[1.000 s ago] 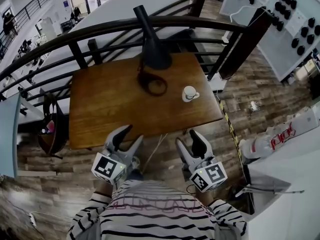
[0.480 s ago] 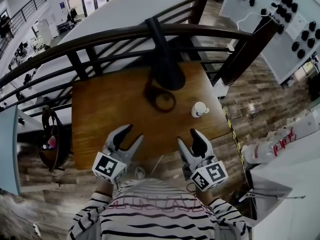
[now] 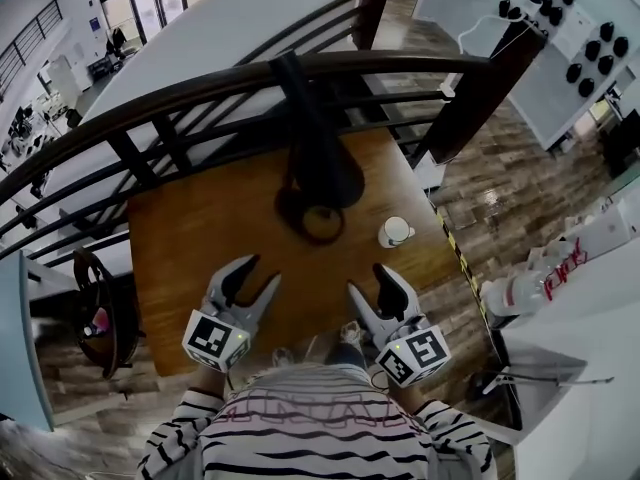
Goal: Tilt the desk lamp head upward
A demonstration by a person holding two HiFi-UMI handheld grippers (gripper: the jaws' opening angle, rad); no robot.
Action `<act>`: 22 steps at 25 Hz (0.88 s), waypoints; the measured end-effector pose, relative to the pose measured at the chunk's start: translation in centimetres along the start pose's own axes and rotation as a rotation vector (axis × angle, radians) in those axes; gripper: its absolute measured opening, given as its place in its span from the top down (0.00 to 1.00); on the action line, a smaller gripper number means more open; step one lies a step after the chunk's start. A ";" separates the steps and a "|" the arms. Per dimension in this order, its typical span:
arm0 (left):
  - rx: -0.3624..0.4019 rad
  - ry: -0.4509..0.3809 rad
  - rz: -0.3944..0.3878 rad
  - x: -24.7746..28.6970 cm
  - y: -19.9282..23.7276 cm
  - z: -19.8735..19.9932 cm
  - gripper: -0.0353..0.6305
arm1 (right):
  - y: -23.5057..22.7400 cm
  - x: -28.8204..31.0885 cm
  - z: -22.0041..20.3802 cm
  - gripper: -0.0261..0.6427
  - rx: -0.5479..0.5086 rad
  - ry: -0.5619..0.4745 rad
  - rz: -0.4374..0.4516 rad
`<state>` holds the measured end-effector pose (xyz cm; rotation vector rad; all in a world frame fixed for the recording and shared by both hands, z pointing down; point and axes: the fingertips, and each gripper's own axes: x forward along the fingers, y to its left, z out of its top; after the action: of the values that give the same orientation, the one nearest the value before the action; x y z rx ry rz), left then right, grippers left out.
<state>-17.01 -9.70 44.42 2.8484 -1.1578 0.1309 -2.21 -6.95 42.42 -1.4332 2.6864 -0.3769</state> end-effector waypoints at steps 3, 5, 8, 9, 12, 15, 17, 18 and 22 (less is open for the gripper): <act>0.006 0.004 0.018 2.8 0.6 0.0 0.68 | -2.6 1.4 0.7 0.61 0.009 -0.003 0.030; -0.002 -0.006 0.059 4.2 1.1 0.3 0.68 | -4.1 2.3 1.2 0.61 0.001 0.005 0.066; -0.017 -0.008 0.106 5.9 1.6 0.5 0.68 | -6.2 3.8 2.2 0.61 -0.014 0.016 0.117; -0.015 -0.007 0.119 6.5 1.9 0.6 0.68 | -6.7 4.5 2.5 0.61 -0.019 0.018 0.134; -0.007 -0.014 0.166 8.2 2.9 1.4 0.68 | -8.3 6.7 3.2 0.60 -0.025 0.033 0.186; -0.011 -0.006 0.201 9.4 3.4 1.8 0.68 | -9.5 8.0 3.5 0.59 -0.011 0.055 0.216; -0.011 0.004 0.218 10.1 3.6 1.7 0.68 | -10.3 8.7 3.4 0.58 -0.005 0.069 0.227; -0.011 0.006 0.226 10.4 3.7 1.6 0.68 | -10.8 9.1 3.2 0.58 -0.003 0.076 0.232; -0.006 0.014 0.257 11.4 4.1 1.3 0.68 | -12.3 10.4 1.9 0.55 0.037 0.108 0.256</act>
<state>-11.64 -20.63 44.41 2.6752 -1.5138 0.1590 2.26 -22.48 44.16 -1.0695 2.8834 -0.4934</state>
